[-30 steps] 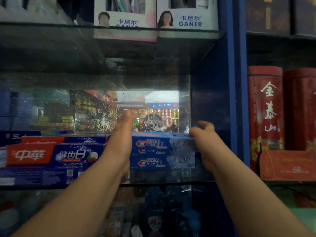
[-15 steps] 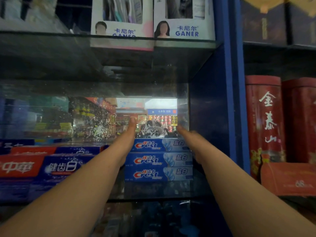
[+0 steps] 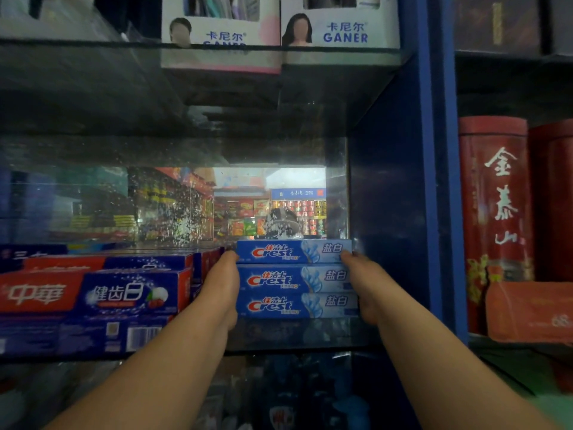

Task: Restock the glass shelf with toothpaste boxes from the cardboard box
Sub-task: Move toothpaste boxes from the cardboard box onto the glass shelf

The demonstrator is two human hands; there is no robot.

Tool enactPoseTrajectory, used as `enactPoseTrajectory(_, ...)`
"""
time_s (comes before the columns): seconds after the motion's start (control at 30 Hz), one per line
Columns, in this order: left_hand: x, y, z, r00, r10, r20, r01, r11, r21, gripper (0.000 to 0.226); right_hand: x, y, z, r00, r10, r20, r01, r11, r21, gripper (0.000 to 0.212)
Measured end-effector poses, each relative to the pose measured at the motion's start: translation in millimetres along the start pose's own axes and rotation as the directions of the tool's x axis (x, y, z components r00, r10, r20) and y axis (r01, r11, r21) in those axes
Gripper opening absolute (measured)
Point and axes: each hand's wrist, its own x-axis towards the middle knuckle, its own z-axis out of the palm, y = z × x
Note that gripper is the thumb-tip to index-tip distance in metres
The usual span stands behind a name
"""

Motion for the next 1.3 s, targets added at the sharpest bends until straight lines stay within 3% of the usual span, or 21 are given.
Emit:
enactPoseTrajectory(0.43,8,-2,-2,1.0,-0.019,0.001,0.019,1.0,0.003,0.031,-8,0,1,0.999,0.036,0.031,-0.037,0.998,0.054,0.043)
enactPoseTrajectory(1.17,0,-2,0,0.999,-0.026,0.033,0.026,1.0,-0.004,0.034,-10,1,-4,0.999,-0.011,-0.042,0.012,1.0,0.016,0.044)
enactPoseTrajectory(1.23,-2,-2,0,1.0,0.02,0.013,-0.02,1.0,0.002,0.035,-21,-3,1,0.997,-0.043,-0.07,0.041,0.999,-0.027,0.049)
enactPoseTrajectory(1.3,-1,-4,1,0.982,0.186,-0.029,-0.184,0.98,0.073,0.043,-20,-3,2,0.986,-0.122,-0.112,0.106,0.985,-0.137,0.073)
